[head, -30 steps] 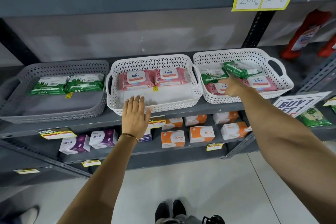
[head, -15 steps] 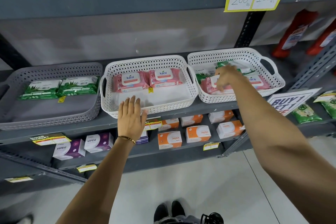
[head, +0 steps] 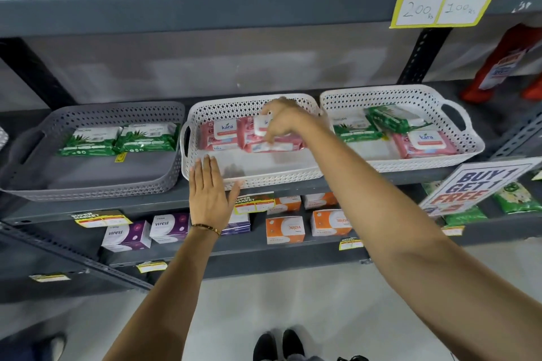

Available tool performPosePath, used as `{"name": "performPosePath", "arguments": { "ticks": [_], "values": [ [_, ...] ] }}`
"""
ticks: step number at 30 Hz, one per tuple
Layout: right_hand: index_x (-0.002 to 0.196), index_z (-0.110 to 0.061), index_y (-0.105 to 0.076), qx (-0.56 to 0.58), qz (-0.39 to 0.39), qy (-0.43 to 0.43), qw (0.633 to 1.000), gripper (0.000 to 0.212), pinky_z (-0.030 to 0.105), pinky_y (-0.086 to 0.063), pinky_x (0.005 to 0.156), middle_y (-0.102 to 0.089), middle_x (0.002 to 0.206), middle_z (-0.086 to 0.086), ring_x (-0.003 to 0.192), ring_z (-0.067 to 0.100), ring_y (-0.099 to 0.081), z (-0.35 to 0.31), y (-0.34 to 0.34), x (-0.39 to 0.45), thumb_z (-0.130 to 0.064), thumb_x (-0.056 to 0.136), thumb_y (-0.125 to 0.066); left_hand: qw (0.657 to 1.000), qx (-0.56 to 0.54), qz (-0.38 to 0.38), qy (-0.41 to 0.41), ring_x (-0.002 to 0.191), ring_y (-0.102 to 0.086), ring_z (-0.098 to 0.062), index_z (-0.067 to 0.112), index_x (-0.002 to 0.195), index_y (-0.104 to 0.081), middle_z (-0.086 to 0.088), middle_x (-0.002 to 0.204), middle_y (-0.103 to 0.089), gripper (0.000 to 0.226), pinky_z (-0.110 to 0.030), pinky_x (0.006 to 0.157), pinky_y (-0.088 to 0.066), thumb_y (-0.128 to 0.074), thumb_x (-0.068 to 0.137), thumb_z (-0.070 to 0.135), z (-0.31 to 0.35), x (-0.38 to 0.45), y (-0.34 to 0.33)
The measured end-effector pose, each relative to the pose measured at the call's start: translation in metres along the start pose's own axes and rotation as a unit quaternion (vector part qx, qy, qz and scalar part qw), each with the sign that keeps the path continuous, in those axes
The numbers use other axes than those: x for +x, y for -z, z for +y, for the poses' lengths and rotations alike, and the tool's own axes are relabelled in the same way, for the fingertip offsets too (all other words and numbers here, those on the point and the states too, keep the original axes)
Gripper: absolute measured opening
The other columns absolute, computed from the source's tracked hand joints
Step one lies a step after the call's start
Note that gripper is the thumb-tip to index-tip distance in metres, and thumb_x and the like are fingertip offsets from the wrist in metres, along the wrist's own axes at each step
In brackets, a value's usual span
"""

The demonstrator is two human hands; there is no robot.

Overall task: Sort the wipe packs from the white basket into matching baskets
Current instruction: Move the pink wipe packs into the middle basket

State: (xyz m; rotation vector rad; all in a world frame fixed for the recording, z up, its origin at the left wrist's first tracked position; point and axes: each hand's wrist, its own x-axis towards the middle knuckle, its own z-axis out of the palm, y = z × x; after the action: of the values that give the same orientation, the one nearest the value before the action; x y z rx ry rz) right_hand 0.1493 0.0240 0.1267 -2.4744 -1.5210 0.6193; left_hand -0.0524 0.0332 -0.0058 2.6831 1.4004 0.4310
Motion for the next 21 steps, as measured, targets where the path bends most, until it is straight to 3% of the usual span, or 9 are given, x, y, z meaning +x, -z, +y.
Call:
{"name": "performPosePath", "arguments": {
  "ticks": [5, 8, 12, 14, 18, 21],
  "values": [
    [0.136, -0.019, -0.045, -0.022, -0.029, 0.034, 0.999, 0.082, 0.051, -0.029, 0.113, -0.038, 0.145, 0.011, 0.134, 0.034, -0.034, -0.035, -0.054, 0.026, -0.017, 0.063, -0.083, 1.0, 0.013, 0.0, -0.001, 0.138, -0.024, -0.04, -0.008, 0.139, -0.024, -0.028, 0.146, -0.031, 0.086, -0.044, 0.114, -0.01, -0.009, 0.089, 0.061, -0.004, 0.0, -0.001],
    [0.14, -0.019, -0.039, -0.008, -0.05, 0.068, 0.996, 0.084, 0.049, -0.019, 0.117, -0.031, 0.15, 0.014, 0.138, 0.036, -0.027, -0.044, -0.075, 0.033, -0.014, 0.067, -0.08, 1.0, 0.021, 0.006, -0.008, 0.136, -0.026, -0.041, -0.009, 0.137, -0.028, -0.029, 0.143, -0.034, 0.083, -0.046, 0.112, -0.012, -0.011, 0.091, 0.058, -0.005, 0.0, -0.002],
    [0.137, -0.012, -0.045, 0.041, -0.037, 0.091, 0.994, 0.07, 0.034, -0.037, 0.106, -0.044, 0.143, 0.012, 0.129, 0.029, -0.045, -0.035, -0.09, 0.031, -0.007, 0.075, -0.076, 0.999, 0.022, 0.02, -0.017, 0.136, -0.027, -0.042, -0.008, 0.137, -0.029, -0.029, 0.143, -0.036, 0.083, -0.047, 0.112, -0.014, -0.011, 0.091, 0.058, -0.005, 0.001, -0.005],
    [0.134, -0.009, -0.049, 0.135, -0.041, 0.077, 0.987, 0.061, 0.033, -0.039, 0.104, -0.048, 0.143, 0.01, 0.127, 0.026, -0.049, -0.025, -0.09, 0.027, -0.008, 0.078, -0.074, 0.999, 0.018, 0.024, -0.012, 0.137, -0.025, -0.041, -0.008, 0.138, -0.028, -0.028, 0.144, -0.035, 0.084, -0.047, 0.113, -0.011, -0.008, 0.09, 0.059, -0.003, 0.0, -0.004],
    [0.118, -0.006, -0.062, 0.24, 0.076, 0.052, 0.966, 0.033, 0.034, -0.041, 0.101, -0.062, 0.127, 0.009, 0.11, 0.022, -0.059, 0.003, -0.071, 0.015, -0.009, 0.085, -0.065, 0.999, 0.022, 0.021, -0.026, 0.139, -0.02, -0.04, -0.006, 0.139, -0.027, -0.026, 0.146, -0.031, 0.085, -0.047, 0.114, -0.003, -0.001, 0.089, 0.059, 0.012, -0.002, -0.007],
    [0.114, -0.005, -0.065, 0.275, 0.171, 0.019, 0.946, 0.028, 0.027, -0.043, 0.095, -0.065, 0.123, 0.01, 0.11, 0.022, -0.061, 0.03, -0.053, 0.004, -0.004, 0.086, -0.062, 0.998, 0.017, 0.013, -0.061, 0.135, -0.028, -0.043, -0.005, 0.136, -0.035, -0.027, 0.142, -0.039, 0.076, -0.051, 0.113, -0.009, -0.015, 0.092, 0.054, 0.036, -0.005, -0.011]
  ]
}}
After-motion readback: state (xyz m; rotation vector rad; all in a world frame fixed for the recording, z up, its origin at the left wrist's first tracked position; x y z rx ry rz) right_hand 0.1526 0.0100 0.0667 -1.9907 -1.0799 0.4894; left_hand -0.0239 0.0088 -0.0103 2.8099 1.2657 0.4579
